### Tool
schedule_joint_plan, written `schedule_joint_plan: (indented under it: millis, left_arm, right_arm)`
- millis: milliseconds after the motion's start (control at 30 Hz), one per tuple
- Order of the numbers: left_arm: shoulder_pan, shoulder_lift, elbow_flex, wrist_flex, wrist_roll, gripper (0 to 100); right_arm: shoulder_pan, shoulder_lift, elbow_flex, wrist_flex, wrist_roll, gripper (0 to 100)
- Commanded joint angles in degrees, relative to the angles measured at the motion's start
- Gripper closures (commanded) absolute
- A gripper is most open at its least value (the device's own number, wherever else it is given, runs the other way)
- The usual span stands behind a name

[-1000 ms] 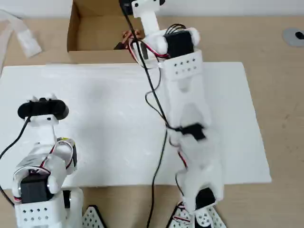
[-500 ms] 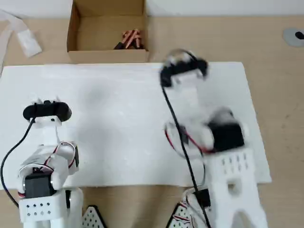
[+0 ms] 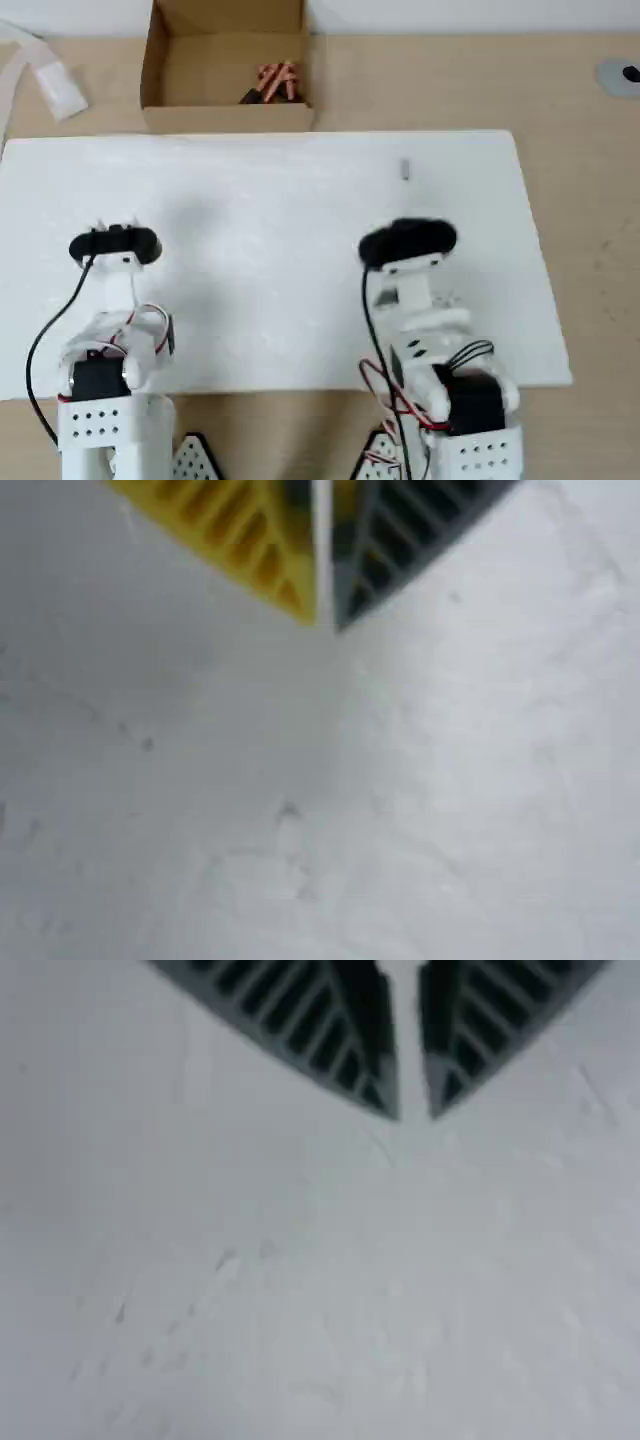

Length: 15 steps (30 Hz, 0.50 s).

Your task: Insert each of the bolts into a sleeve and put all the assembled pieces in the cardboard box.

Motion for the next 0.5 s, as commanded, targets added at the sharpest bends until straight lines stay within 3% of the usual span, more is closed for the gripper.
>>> schedule_joint_plan:
  millis: [0, 233, 467]
  left_arm:
    - [-0.88, -0.48, 2.73, -2.9, 0.0, 99]
    - [-0.88, -0.48, 2.9, -2.9, -0.26, 99]
    - [-0.79, -0.48, 2.9, -2.9, -0.26, 99]
  right_arm:
    - [1.01, -4.79, 3.91, -1.14, 1.41, 98.8]
    - [1.01, -17.36, 11.91, -1.14, 1.41, 98.8]
    - [2.15, -16.84, 16.4, -1.14, 1.49, 98.8]
